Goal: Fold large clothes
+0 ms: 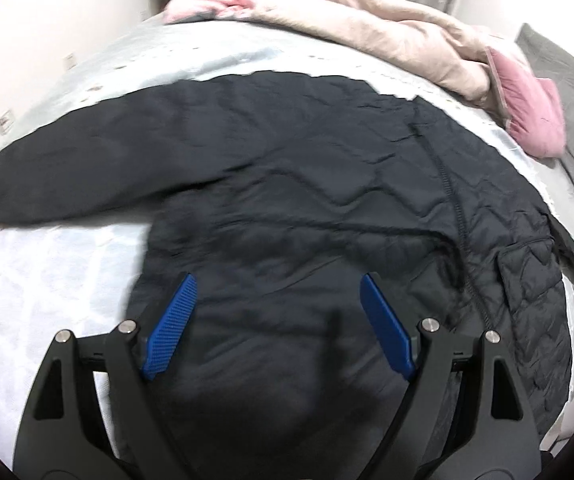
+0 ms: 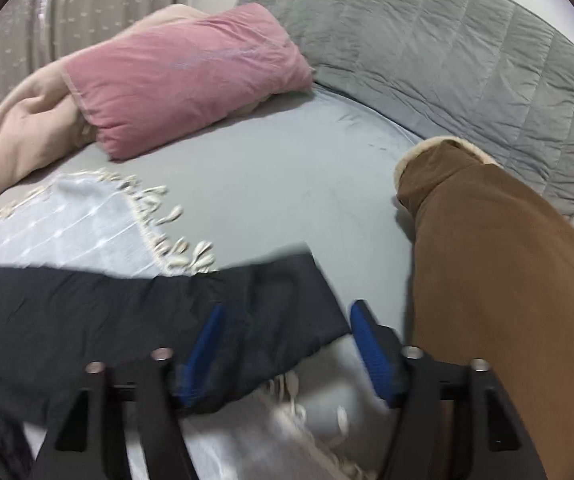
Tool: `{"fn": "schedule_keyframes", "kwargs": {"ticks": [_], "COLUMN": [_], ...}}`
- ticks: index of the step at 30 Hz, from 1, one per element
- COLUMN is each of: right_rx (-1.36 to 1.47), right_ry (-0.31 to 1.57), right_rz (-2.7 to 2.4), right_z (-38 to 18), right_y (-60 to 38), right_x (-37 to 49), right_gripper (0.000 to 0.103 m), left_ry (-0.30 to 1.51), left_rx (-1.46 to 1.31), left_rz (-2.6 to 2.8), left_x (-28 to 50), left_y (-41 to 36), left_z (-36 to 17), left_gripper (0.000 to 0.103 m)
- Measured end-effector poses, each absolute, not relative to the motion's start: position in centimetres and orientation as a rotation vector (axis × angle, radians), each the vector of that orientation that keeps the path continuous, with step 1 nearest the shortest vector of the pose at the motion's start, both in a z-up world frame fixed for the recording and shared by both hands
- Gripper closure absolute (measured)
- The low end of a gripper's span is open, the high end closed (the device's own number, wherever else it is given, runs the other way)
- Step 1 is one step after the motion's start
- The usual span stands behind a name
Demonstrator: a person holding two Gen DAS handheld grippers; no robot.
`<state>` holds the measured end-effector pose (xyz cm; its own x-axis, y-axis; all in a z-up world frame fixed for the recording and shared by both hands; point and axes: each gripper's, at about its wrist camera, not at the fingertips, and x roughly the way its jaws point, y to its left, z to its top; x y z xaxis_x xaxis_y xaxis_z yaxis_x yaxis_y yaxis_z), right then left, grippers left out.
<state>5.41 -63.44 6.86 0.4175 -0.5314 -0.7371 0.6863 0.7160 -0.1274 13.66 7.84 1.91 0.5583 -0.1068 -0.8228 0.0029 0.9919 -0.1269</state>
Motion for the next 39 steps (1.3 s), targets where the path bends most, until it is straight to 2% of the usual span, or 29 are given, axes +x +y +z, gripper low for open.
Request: {"fn": "schedule_keyframes", "kwargs": {"ticks": [7, 12, 15, 17, 18, 19, 20, 21, 22, 23, 25, 28, 30, 32, 33, 34, 35, 37, 39], "right_rx": [0.431, 0.524, 0.590, 0.622, 0.663, 0.706, 0.740, 0.751, 0.751, 0.756, 0.761, 0.637, 0.512, 0.412, 0.357, 0.282, 0.209, 0.138, 0.157], "right_ry": [0.925, 1.088, 1.169, 1.188, 1.177, 1.169, 1.166, 1.160, 1.156, 1.154, 1.156, 1.183, 1.245, 1.284, 1.291, 1.288, 1.264, 1.197, 1.131], "right_rz": [-0.288, 0.005, 0.108, 0.140, 0.176, 0.208, 0.223, 0.219, 0.215, 0.205, 0.190, 0.124, 0.025, -0.064, -0.103, -0.153, -0.191, -0.188, -0.115], "right_z": [6.5, 1.9, -1.0, -2.2, -2.7, -3.4, -3.6, -3.7, -3.6, -3.4, -3.1, -2.1, -2.0, -1.4, -0.7, 0.5, 1.8, 4.3, 6.8], "right_y": [-57.4, -50.6, -47.2, -45.4, -44.8, -44.6, -44.3, -44.1, -43.9, -43.7, -43.3, -42.0, -41.0, -39.9, -39.3, -38.7, -38.0, -36.8, -35.3], "right_x": [-0.4, -3.6, -5.2, -6.3, -6.7, -7.0, -7.4, -7.7, -8.0, -8.6, -9.3, -10.1, -10.0, -9.9, -9.6, -9.3, -9.0, -8.5, -7.5], "right_gripper": [0.027, 0.027, 0.027, 0.032, 0.050, 0.076, 0.084, 0.089, 0.091, 0.092, 0.093, 0.093, 0.090, 0.080, 0.071, 0.065, 0.064, 0.054, 0.044], "left_ry": [1.101, 1.218, 1.315, 1.316, 1.291, 1.274, 1.257, 1.250, 1.255, 1.249, 1.223, 1.248, 1.292, 1.293, 1.275, 1.241, 1.205, 1.131, 1.065], "left_rx": [-0.121, -0.087, -0.188, -0.268, -0.257, -0.241, -0.241, -0.264, -0.293, -0.295, -0.257, -0.179, -0.009, 0.166, 0.210, 0.221, 0.210, 0.163, 0.126], "left_rz": [-0.013, -0.009, -0.083, -0.123, -0.129, -0.142, -0.166, -0.207, -0.244, -0.251, -0.232, -0.179, -0.107, -0.070, -0.053, -0.059, -0.084, -0.140, -0.193], "left_x": [8.6, 5.4, 3.7, 2.9, 2.6, 2.3, 2.1, 2.0, 2.0, 2.2, 2.5, 3.9, 4.6, 5.1, 5.4, 5.6, 5.9, 6.8, 8.0], "left_y": [13.7, 16.3, 17.6, 18.1, 18.0, 17.7, 17.5, 17.3, 17.2, 17.1, 16.8, 16.4, 14.9, 13.1, 12.6, 12.4, 12.2, 12.3, 12.4], "left_z": [1.0, -1.3, -3.9, -4.8, -4.7, -4.5, -4.3, -4.2, -4.1, -3.9, -3.3, -3.6, -4.3, -3.9, -3.2, -2.3, -1.3, 0.6, 1.9], "left_gripper": [0.019, 0.019, 0.019, 0.019, 0.021, 0.032, 0.052, 0.064, 0.082, 0.093, 0.096, 0.094, 0.081, 0.064, 0.061, 0.053, 0.041, 0.031, 0.030]}}
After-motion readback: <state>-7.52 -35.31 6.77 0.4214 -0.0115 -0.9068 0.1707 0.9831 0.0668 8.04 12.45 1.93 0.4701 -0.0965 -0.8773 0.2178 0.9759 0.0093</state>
